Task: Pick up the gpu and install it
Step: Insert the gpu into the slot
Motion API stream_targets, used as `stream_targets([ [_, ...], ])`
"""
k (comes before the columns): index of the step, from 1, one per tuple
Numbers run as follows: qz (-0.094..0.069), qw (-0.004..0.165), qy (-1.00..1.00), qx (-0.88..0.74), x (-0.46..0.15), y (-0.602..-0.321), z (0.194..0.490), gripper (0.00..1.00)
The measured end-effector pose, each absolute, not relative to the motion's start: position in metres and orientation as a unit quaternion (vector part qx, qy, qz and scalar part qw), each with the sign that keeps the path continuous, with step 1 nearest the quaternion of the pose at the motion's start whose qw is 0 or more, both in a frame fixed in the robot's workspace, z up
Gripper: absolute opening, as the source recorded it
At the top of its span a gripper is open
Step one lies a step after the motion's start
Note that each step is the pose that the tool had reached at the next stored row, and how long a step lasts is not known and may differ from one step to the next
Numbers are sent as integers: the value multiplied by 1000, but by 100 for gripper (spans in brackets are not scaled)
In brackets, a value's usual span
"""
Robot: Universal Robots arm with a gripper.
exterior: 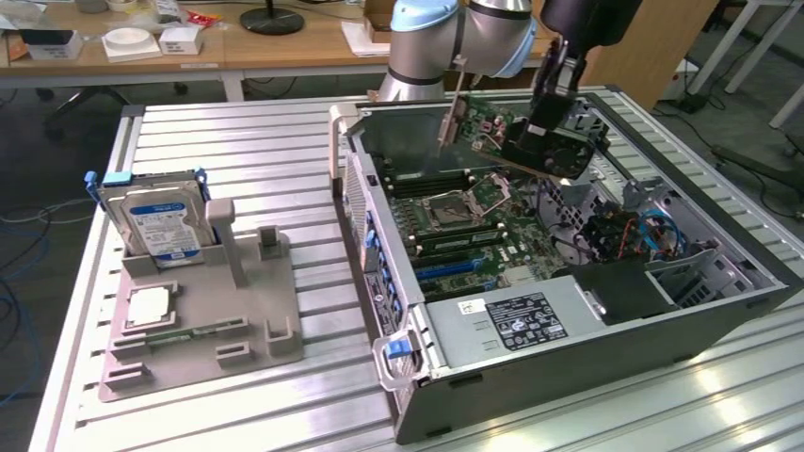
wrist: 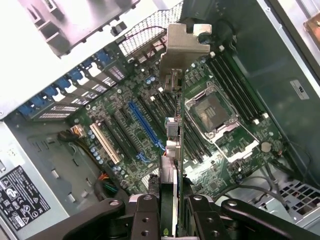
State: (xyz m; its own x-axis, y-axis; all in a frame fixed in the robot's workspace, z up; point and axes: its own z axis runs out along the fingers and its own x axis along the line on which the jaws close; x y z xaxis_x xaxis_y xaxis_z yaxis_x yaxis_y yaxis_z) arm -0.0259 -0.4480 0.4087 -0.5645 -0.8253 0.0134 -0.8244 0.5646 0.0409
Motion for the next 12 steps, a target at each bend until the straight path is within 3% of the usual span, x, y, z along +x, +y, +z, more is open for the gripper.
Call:
stream_targets([
  [12,-14,16,-858,513,-26,-448,409,27],
])
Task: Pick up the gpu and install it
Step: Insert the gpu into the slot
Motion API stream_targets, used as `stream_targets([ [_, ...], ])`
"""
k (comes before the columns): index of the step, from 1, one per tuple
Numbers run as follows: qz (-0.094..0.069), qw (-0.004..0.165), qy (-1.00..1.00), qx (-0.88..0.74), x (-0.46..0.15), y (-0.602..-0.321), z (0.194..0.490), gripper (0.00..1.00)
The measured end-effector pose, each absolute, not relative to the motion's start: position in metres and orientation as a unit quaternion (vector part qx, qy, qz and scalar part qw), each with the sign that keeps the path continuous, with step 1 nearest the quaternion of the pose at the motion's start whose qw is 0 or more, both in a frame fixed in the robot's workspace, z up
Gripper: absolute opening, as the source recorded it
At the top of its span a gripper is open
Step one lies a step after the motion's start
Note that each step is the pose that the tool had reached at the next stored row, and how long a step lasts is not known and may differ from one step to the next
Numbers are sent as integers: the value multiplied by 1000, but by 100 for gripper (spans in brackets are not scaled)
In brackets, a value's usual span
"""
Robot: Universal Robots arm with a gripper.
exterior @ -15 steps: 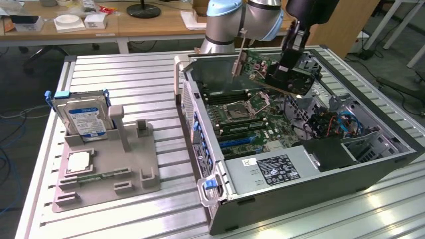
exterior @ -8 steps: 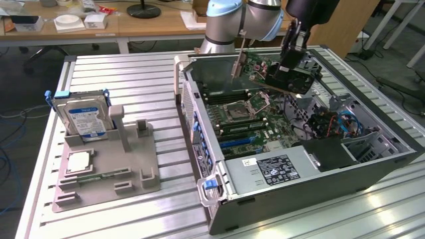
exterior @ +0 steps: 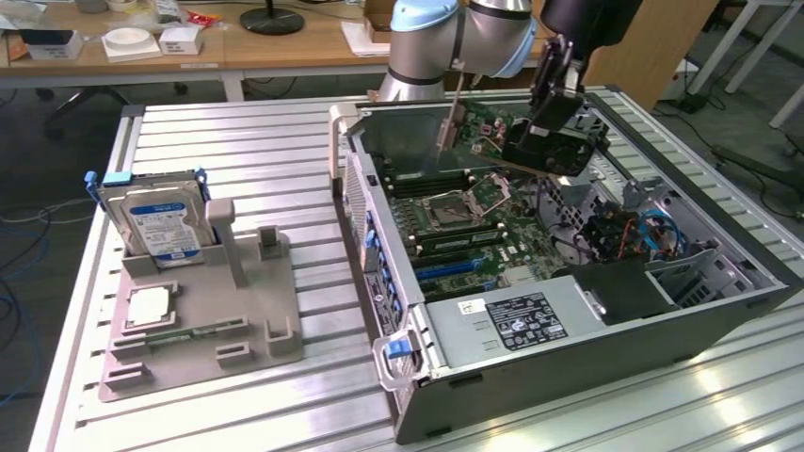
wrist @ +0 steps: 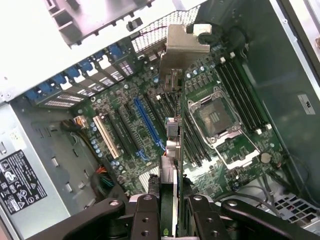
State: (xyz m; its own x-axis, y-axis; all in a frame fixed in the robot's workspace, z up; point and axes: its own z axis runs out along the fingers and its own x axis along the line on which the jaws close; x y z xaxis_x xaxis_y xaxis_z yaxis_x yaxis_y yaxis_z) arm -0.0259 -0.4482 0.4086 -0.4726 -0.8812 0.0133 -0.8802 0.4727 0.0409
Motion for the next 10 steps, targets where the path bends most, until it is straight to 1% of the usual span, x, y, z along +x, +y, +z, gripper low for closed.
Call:
stream_targets([
  [10,-13,17,-836,549,-26,-449,409,27],
])
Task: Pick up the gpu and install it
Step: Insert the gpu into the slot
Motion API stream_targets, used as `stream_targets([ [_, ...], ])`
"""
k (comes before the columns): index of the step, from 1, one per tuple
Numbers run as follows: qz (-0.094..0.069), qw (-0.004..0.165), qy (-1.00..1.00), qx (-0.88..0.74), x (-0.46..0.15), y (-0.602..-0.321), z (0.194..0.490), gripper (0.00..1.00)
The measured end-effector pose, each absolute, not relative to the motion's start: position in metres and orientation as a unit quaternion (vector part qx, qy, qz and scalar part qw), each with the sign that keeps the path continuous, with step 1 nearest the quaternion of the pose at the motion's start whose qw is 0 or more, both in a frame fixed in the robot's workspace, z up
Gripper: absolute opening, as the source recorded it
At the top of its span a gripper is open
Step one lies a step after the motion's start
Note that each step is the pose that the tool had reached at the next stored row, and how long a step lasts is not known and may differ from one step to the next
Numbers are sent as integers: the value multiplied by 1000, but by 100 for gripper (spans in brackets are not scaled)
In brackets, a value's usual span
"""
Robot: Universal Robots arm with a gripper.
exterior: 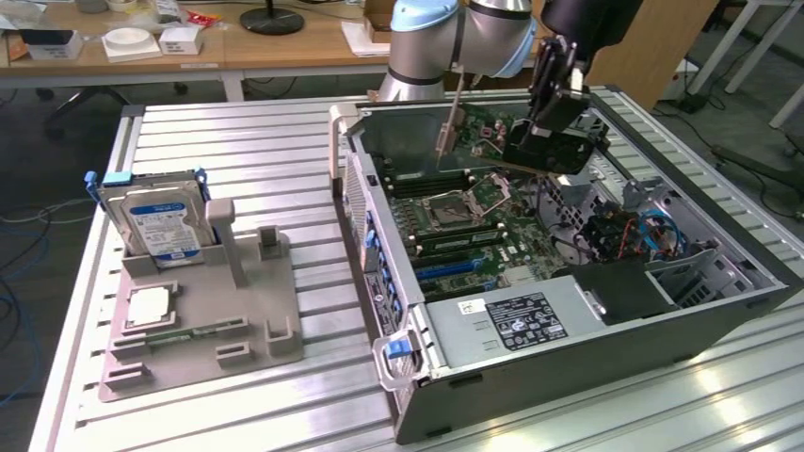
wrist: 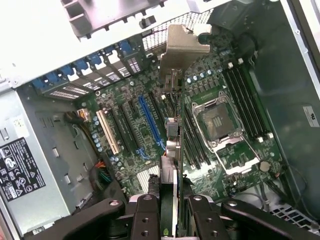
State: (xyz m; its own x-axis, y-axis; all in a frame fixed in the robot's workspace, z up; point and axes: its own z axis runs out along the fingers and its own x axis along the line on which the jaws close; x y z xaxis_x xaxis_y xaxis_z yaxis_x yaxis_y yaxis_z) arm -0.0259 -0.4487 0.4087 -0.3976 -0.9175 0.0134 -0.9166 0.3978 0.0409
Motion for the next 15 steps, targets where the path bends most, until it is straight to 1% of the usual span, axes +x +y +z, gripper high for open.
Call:
stream_targets([
  [15,-12,18,-796,604,-26,-449,409,27],
])
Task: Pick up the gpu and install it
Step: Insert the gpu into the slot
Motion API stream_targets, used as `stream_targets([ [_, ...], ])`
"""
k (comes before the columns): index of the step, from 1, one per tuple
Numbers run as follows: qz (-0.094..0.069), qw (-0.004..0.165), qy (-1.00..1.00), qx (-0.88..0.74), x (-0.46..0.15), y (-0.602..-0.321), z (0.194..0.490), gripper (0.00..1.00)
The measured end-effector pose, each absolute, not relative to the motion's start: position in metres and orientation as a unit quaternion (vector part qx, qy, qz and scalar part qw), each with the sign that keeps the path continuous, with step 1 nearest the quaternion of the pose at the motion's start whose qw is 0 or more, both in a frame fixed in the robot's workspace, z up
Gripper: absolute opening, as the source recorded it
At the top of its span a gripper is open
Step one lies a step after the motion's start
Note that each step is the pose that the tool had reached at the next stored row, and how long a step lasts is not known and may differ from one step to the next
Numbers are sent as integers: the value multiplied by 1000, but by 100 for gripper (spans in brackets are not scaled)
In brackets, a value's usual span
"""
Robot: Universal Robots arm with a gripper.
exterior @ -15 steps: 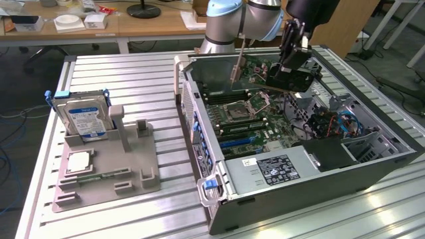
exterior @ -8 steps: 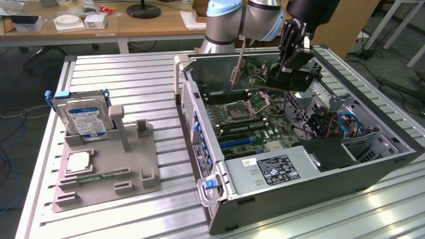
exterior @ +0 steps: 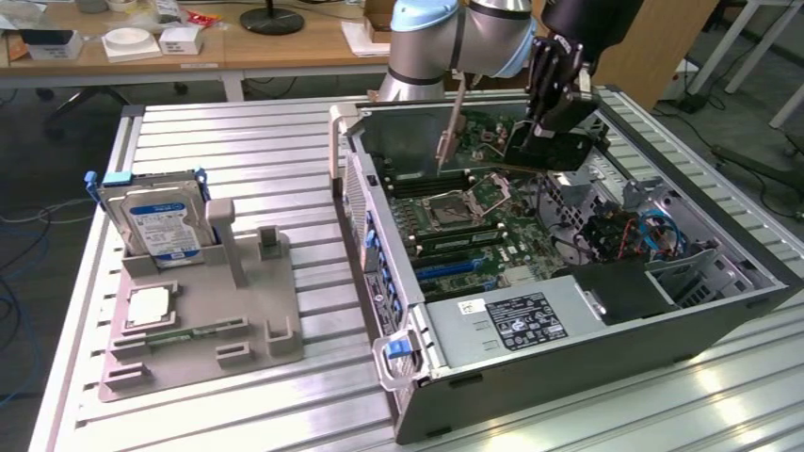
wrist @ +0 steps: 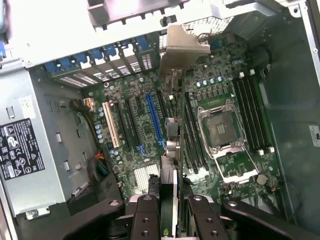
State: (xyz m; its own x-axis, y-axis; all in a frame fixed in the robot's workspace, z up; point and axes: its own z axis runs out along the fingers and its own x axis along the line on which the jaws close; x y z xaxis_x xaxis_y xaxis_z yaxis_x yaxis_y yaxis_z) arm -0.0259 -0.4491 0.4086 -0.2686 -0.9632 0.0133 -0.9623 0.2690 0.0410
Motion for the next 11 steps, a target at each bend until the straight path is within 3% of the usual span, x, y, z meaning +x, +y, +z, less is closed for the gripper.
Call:
stream_targets([
  [11,-12,18,-760,649,-26,-449,409,27],
])
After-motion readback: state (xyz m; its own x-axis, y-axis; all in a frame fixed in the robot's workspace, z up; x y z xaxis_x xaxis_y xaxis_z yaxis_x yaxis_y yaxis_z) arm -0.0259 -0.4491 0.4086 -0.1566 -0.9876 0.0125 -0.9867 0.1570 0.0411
